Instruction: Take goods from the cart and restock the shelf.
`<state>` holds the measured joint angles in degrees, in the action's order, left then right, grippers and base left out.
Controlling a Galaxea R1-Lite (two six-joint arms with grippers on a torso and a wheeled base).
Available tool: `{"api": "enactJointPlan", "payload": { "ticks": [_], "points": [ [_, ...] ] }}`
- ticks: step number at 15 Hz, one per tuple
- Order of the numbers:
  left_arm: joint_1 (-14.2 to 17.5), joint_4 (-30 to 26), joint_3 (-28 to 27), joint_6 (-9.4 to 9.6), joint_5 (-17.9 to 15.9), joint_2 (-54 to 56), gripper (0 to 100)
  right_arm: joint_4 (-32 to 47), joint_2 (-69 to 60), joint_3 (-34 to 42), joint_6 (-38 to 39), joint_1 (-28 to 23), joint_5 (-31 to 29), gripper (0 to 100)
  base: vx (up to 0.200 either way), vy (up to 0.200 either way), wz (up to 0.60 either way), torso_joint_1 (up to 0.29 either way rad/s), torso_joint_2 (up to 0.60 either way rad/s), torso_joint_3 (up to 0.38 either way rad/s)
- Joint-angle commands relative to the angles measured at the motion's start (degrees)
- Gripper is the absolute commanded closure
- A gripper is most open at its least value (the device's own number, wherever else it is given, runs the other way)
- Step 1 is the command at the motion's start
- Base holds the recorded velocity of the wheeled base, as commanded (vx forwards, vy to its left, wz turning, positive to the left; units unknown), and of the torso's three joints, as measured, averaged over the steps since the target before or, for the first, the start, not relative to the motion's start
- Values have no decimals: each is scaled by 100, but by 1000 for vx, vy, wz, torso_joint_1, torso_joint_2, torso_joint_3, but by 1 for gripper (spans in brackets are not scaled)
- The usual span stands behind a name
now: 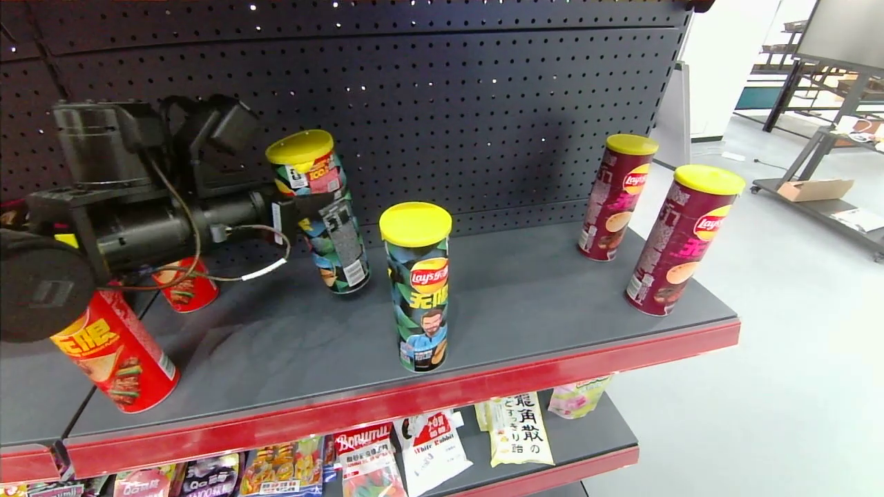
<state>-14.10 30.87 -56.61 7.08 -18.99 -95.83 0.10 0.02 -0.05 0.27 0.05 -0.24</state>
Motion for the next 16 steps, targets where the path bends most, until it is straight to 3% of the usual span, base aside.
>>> {"api": "enactJointPlan", "payload": {
  "ticks": [1, 2, 8, 10, 16],
  "points": [
    [-321, -2, -623, -216, 115, -762, 100, -1, -2, -4, 0, 4, -2, 0, 0, 0, 0, 0, 0, 0],
    [-409, -2, -895, -295, 291, -973, 100, -1, -2, 5, 0, -5, -2, 0, 0, 0, 0, 0, 0, 0],
    [-681, -2, -1467, -322, 414, -1553, 100, -1, -2, 5, 0, -5, -2, 0, 0, 0, 0, 0, 0, 0],
    [-760, -2, -1748, -348, 634, -1755, 100, -1, -2, -4, 0, -5, -2, 0, 0, 0, 0, 0, 0, 0],
    [-769, 16, -1871, -374, 678, -1939, 100, -1, -2, 5, 0, 4, -2, 0, 0, 0, 0, 0, 0, 0]
  ]
}}
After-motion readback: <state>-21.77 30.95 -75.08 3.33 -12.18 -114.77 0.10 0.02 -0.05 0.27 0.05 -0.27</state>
